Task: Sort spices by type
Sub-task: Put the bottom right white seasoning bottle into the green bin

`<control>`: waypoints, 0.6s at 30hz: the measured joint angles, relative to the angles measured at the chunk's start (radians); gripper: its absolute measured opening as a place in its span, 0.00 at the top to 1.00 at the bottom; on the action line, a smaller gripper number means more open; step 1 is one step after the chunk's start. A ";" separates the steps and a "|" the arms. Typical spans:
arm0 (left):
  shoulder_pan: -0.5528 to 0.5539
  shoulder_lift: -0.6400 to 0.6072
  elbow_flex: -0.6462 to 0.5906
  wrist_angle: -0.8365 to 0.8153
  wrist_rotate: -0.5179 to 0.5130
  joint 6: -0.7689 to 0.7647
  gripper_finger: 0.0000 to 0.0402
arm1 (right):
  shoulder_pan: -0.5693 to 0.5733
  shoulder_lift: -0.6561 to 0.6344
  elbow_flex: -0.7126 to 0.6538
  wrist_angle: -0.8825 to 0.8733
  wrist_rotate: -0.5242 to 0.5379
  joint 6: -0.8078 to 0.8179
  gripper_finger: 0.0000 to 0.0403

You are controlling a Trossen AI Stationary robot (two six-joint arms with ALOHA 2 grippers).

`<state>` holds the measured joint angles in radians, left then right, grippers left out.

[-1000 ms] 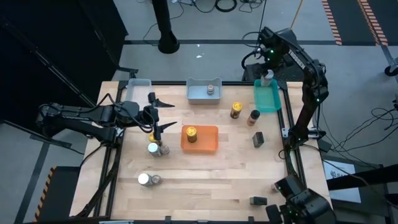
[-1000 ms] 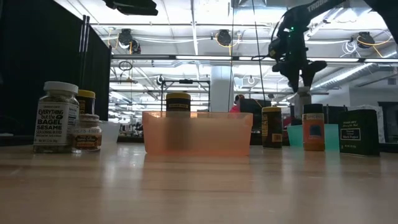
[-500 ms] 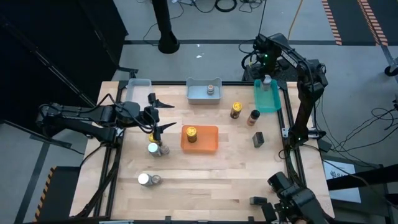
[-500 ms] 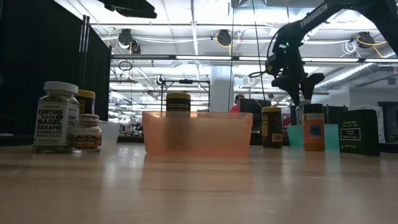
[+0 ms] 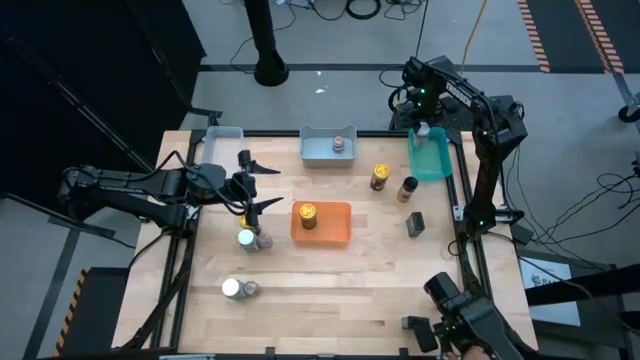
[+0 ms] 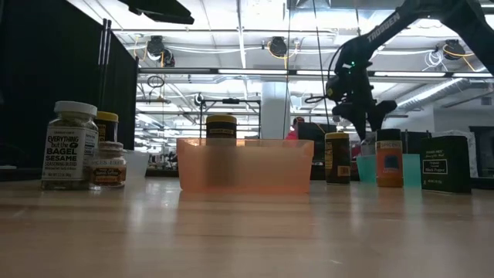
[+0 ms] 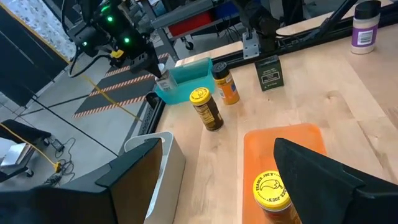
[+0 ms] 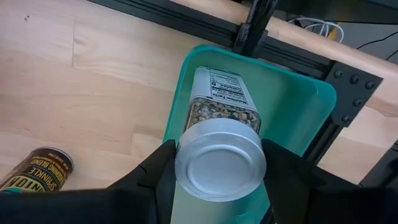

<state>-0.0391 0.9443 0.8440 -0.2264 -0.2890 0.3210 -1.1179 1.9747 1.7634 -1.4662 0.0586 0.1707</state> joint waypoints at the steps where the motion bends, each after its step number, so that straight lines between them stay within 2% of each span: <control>1: 0.000 0.000 0.000 0.000 0.000 0.000 0.21 | 0.000 0.001 0.000 0.001 -0.006 0.000 0.58; 6: 0.000 0.000 0.000 0.000 0.000 0.000 0.21 | 0.000 0.002 0.000 0.010 -0.007 0.001 0.58; 13: 0.000 0.000 0.000 -0.002 0.000 0.000 0.21 | 0.000 0.002 0.000 0.010 -0.008 0.004 0.43; 18: 0.000 0.000 0.000 -0.002 0.000 0.000 0.21 | 0.000 0.002 0.000 0.010 -0.007 0.007 0.46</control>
<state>-0.0389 0.9443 0.8440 -0.2288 -0.2890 0.3210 -1.1179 1.9762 1.7630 -1.4563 0.0513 0.1779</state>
